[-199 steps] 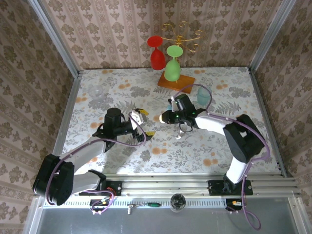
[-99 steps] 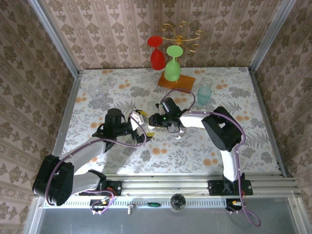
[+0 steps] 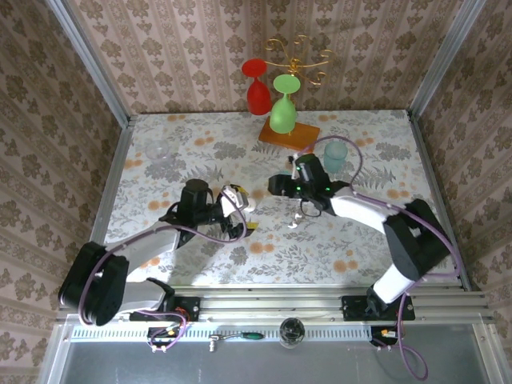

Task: Insert the wireless bluetooth earbuds into the charging case

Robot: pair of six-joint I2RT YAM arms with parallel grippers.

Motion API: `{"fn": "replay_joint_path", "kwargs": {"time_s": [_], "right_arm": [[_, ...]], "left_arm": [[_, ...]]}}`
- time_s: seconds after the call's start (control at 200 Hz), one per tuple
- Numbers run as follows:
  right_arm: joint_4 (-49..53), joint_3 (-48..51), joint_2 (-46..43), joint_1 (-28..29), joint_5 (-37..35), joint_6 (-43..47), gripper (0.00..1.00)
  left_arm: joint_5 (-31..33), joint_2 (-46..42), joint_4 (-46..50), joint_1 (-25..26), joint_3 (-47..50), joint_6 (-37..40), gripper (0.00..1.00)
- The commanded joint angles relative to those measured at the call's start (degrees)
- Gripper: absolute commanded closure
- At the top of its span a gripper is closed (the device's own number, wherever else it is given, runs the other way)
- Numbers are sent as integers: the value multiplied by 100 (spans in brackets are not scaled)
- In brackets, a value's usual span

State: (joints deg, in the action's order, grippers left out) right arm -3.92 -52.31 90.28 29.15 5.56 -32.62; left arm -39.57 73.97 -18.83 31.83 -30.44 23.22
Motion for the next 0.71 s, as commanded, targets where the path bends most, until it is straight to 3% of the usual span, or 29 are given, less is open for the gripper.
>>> {"fn": "replay_joint_path", "kwargs": {"time_s": [0.0,0.165,0.29,0.435,0.7], "right_arm": [[598,489,-650,-250,-1353,205,27],[1515,952,-1393,-985,-1824,353,21],[2578,779,-1489,-1343,-2237,658,17],[3620,247,-833,-1676,-1981,969,14],[4349,-604,368,-1788,-1541,1516,16]], "left_arm": [[-72,253,-204,163,-315,142,0],[-162,720,-411,353,-559,76,0],[-219,903,-433,402,-670,65,0],[-260,935,-421,385,-692,83,0],[-319,808,-306,284,-624,66,0]]}}
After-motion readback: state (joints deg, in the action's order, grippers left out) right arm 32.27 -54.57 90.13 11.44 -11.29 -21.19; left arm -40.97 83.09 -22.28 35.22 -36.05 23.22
